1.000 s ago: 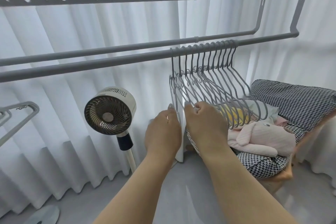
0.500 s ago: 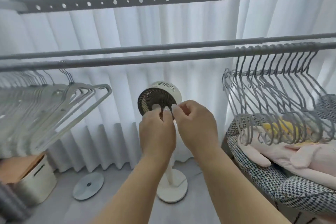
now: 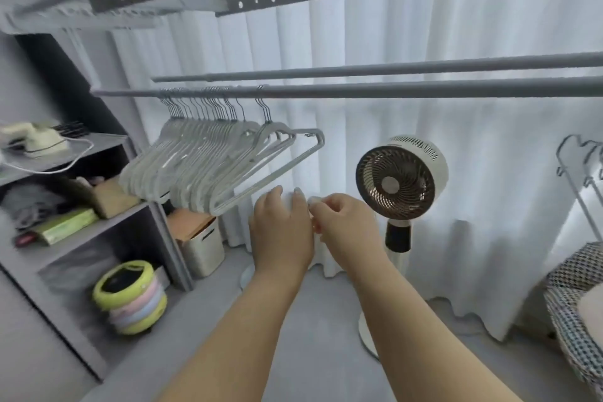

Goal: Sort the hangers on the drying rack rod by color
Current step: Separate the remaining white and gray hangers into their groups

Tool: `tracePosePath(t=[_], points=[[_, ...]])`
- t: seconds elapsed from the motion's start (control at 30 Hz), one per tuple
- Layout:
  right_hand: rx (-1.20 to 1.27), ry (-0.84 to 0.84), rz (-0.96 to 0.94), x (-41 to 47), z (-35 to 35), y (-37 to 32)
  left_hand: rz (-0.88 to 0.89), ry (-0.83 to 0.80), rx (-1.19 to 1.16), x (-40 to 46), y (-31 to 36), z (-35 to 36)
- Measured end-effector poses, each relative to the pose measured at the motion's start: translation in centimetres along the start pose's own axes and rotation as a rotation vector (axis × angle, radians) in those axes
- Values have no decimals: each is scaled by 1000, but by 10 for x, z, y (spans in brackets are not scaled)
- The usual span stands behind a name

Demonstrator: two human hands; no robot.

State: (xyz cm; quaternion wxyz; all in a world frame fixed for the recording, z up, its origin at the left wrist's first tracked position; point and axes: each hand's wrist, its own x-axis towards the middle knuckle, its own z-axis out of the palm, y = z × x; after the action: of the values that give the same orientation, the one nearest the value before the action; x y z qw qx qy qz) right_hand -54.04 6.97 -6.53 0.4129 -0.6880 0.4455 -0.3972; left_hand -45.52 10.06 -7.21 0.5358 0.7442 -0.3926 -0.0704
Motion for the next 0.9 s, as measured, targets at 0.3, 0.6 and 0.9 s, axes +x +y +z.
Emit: tracePosePath(t=[0.3,0.6,0.9], points=[[106,-110,69,26,63,-2,17,104,-25,41,-34,-40],[278,-92,247,84,153,-14,57,-5,-24,117,-72,-81],[412,44,342,139,205,-33,75,-235,-36,154,-90,-97]])
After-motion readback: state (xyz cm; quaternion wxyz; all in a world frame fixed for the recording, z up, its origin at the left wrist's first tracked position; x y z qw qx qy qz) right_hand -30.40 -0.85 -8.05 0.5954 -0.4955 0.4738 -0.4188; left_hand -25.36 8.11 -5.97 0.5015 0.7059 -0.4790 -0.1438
